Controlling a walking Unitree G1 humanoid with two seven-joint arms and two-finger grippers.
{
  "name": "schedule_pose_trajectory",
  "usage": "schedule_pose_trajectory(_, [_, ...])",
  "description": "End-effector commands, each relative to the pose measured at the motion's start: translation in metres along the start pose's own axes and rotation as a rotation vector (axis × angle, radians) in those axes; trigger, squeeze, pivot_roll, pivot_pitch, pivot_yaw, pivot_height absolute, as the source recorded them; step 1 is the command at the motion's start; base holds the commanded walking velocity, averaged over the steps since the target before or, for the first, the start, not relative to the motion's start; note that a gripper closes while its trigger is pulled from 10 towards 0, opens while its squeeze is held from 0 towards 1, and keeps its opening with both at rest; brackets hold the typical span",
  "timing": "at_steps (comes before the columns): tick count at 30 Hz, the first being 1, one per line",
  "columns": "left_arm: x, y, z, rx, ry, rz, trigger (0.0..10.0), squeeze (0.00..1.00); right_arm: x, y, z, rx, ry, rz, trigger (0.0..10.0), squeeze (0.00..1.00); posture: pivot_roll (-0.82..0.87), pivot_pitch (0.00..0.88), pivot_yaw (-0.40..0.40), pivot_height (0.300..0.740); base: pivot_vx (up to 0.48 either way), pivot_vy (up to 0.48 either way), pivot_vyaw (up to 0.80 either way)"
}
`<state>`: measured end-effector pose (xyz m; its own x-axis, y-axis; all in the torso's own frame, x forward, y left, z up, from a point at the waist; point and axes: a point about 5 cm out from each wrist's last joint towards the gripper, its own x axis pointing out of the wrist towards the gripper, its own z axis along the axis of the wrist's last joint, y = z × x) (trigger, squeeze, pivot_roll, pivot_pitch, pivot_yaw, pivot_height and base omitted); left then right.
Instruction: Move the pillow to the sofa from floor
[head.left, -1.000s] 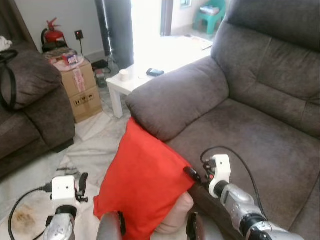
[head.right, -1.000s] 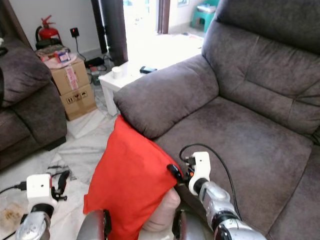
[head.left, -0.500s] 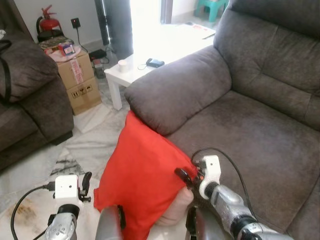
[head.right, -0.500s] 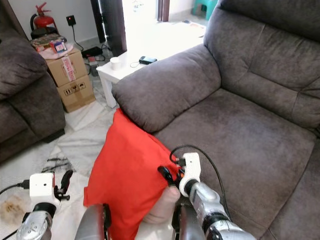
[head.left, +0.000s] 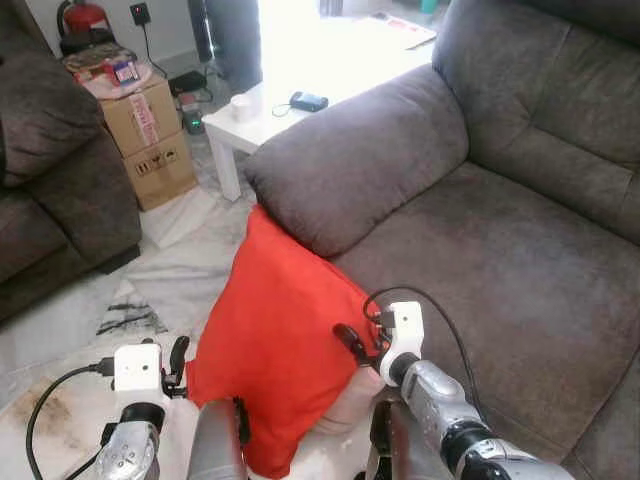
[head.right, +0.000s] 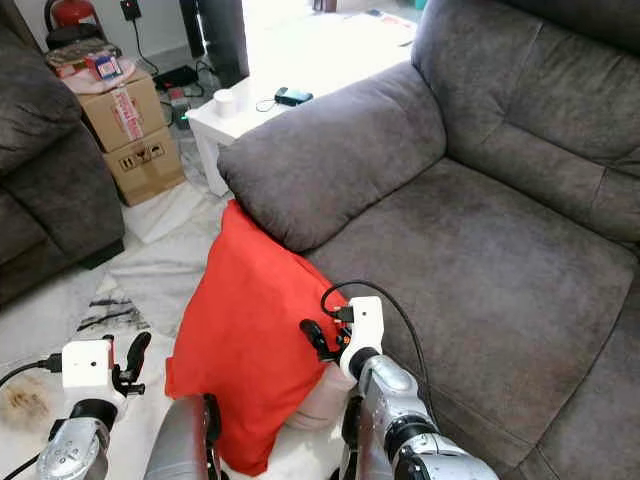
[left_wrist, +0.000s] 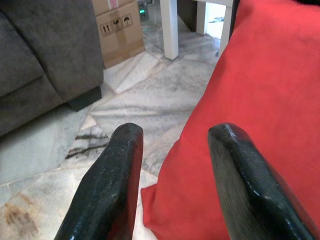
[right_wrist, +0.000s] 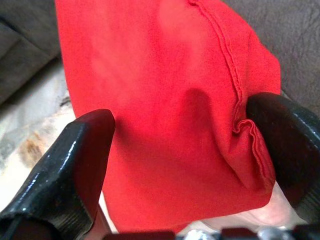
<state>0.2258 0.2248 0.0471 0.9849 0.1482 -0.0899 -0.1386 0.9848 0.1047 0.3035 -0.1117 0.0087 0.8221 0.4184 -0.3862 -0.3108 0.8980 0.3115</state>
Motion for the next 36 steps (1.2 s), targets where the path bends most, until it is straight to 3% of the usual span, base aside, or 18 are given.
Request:
schedule_pose_trajectory(1, [-0.004, 0.001, -0.001, 0.016, 0.016, 0.005, 10.0, 0.00, -0.002, 0.002, -0.010, -0.026, 0.038, -0.025, 10.0, 0.00, 0.23, 0.191, -0.053, 0.579, 0.000, 0.000, 0.00])
schedule_pose_trajectory(9, [-0.010, 0.000, -0.001, 0.016, 0.027, 0.003, 10.0, 0.00, -0.004, 0.009, -0.022, 0.048, 0.035, 0.009, 10.0, 0.00, 0.24, 0.217, -0.047, 0.579, 0.000, 0.000, 0.00])
schedule_pose_trajectory(10, [-0.010, 0.001, 0.000, 0.018, 0.028, 0.004, 10.0, 0.00, -0.004, 0.010, -0.023, 0.050, 0.036, 0.013, 8.2, 0.00, 0.24, 0.219, -0.047, 0.579, 0.000, 0.000, 0.00])
schedule_pose_trajectory(11, [-0.010, 0.001, 0.000, 0.019, 0.029, 0.005, 10.0, 0.00, -0.004, 0.011, -0.023, 0.050, 0.036, 0.015, 8.2, 0.00, 0.24, 0.219, -0.047, 0.579, 0.000, 0.000, 0.00])
schedule_pose_trajectory(12, [-0.010, 0.002, -0.001, 0.021, 0.030, 0.007, 10.0, 0.00, -0.003, 0.012, -0.024, 0.064, 0.035, 0.028, 0.0, 0.00, 0.24, 0.219, -0.047, 0.579, 0.000, 0.000, 0.00])
schedule_pose_trajectory(22, [-0.010, 0.006, 0.002, 0.026, 0.031, 0.021, 10.0, 0.00, -0.002, 0.020, -0.025, 0.111, 0.021, 0.066, 0.0, 0.00, 0.24, 0.218, -0.048, 0.579, 0.000, 0.000, 0.00])
schedule_pose_trajectory(36, [-0.008, 0.006, 0.002, 0.023, 0.032, 0.024, 10.0, 0.00, -0.009, 0.013, -0.041, 0.127, 0.074, 0.012, 0.0, 0.00, 0.24, 0.211, -0.050, 0.579, 0.000, 0.000, 0.00])
